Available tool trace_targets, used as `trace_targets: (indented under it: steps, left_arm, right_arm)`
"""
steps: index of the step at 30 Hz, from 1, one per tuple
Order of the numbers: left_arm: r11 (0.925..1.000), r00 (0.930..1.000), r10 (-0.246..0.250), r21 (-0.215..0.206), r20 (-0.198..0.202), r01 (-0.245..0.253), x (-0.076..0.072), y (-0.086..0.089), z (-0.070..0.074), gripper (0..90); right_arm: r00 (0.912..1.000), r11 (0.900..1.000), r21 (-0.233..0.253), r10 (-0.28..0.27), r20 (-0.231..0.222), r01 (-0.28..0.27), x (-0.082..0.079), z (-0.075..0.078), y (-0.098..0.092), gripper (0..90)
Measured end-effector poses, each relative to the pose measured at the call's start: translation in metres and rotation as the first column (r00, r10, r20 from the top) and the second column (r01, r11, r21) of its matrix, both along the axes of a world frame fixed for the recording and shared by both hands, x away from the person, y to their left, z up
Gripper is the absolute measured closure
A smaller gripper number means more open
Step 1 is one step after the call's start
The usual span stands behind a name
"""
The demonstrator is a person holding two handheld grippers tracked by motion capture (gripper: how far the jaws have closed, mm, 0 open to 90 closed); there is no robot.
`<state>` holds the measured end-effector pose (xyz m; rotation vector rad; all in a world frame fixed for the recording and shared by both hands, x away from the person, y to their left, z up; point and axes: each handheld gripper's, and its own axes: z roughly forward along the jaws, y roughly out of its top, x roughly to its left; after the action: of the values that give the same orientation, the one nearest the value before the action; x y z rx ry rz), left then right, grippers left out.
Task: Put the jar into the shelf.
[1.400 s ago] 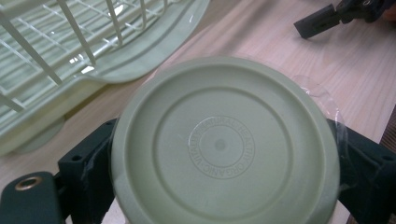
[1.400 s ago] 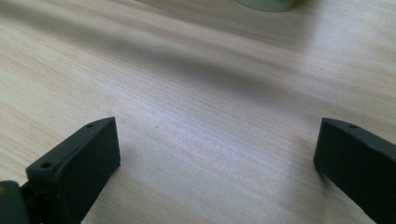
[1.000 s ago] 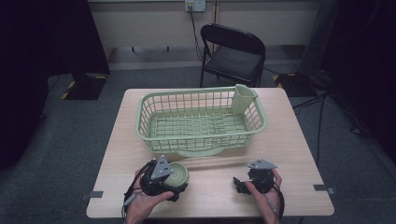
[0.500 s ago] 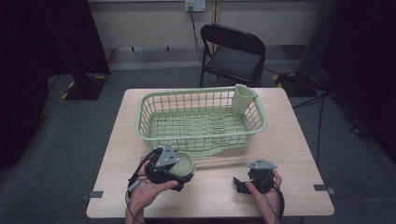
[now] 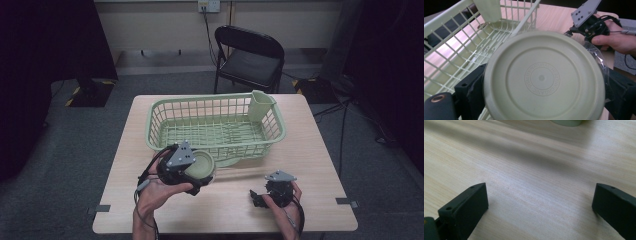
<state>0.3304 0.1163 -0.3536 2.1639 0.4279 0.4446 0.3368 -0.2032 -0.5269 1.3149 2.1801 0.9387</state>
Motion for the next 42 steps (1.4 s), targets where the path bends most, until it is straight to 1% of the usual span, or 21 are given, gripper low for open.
trace_targets:
  steps: [4,10,11,12,15,16,22,26,28,29,31,32,35,39,40,41,42]
  left_arm:
    - [0.9999,0.9999,-0.009,-0.005,0.011,0.010,0.008,0.000,0.012,9.5]
    - [0.9980,0.9993,-0.033,-0.053,0.019,0.034,0.027,0.005,0.030,9.5]
    - [0.9980,0.9992,-0.034,-0.053,0.019,0.035,0.034,0.005,0.035,9.5]
    - [0.9980,0.9992,-0.034,-0.053,0.019,0.035,0.034,0.005,0.035,9.5]
    - [0.9980,0.9992,-0.037,-0.051,0.016,0.038,0.046,0.004,0.041,9.6]
    - [0.9978,0.9993,-0.033,-0.057,0.015,0.034,0.051,0.004,0.043,9.6]
    - [0.9976,0.9997,-0.023,-0.066,0.000,0.022,0.073,0.007,0.048,9.5]
    - [0.9976,1.0000,0.001,-0.069,0.010,0.000,0.088,0.010,0.052,9.5]
    - [0.9981,0.9998,0.011,-0.061,0.015,-0.010,0.093,0.010,0.053,9.5]
    - [0.9983,0.9998,0.014,-0.057,0.011,-0.013,0.099,0.011,0.054,9.5]
    - [0.9979,0.9999,0.013,-0.063,0.010,-0.012,0.102,0.011,0.053,9.5]
    - [0.9973,0.9999,0.013,-0.072,0.007,-0.013,0.105,0.012,0.053,9.5]
    - [0.9968,0.9997,0.022,-0.077,-0.007,-0.022,0.115,0.012,0.051,9.5]
    - [0.9971,0.9989,0.040,-0.063,-0.023,-0.042,0.126,0.011,0.045,9.5]
    - [0.9971,0.9985,0.042,-0.062,-0.034,-0.044,0.129,0.011,0.043,9.6]
    - [0.9971,0.9976,0.056,-0.051,-0.041,-0.058,0.135,0.011,0.039,9.6]
    - [0.9971,0.9976,0.056,-0.051,-0.041,-0.058,0.135,0.011,0.039,9.5]
  right_arm:
    - [1.0000,1.000,0.000,0.000,0.000,0.000,0.000,0.000,0.000,0.0]
    - [1.0000,1.000,0.000,0.000,0.000,0.000,0.000,0.000,0.000,0.0]
    - [1.0000,1.000,0.000,0.000,0.000,0.000,0.000,0.000,0.000,0.0]
    - [1.0000,1.000,0.000,0.000,0.000,0.000,0.000,0.000,0.000,0.0]
    - [1.0000,1.000,0.000,0.000,0.000,0.000,0.000,0.000,0.000,0.0]
    - [1.0000,1.000,0.000,0.000,0.000,0.000,0.000,0.000,0.000,0.0]
    - [1.0000,1.000,0.000,0.000,0.000,0.000,0.000,0.000,0.000,0.0]
    - [1.0000,1.000,0.000,0.000,0.000,0.000,0.000,0.000,0.000,0.0]
    - [1.0000,1.000,0.000,0.000,0.000,0.000,0.000,0.000,0.000,0.0]
    - [1.0000,1.000,0.000,0.000,0.000,0.000,0.000,0.000,0.000,0.0]
    - [1.0000,1.000,0.000,0.000,0.000,0.000,0.000,0.000,0.000,0.0]
    - [1.0000,1.000,0.000,0.000,0.000,0.000,0.000,0.000,0.000,0.0]
    - [1.0000,1.000,0.000,0.001,-0.001,-0.001,0.000,0.000,0.000,0.0]
    - [1.0000,1.000,0.001,0.000,0.000,0.000,0.000,0.000,0.000,0.0]
    - [1.0000,1.000,0.001,0.000,0.000,0.000,0.000,0.000,0.000,0.0]
    - [1.0000,1.000,0.001,0.001,0.000,-0.001,0.000,0.000,0.000,0.0]
    - [1.0000,1.000,0.001,0.001,0.000,-0.001,0.000,0.000,0.000,0.0]
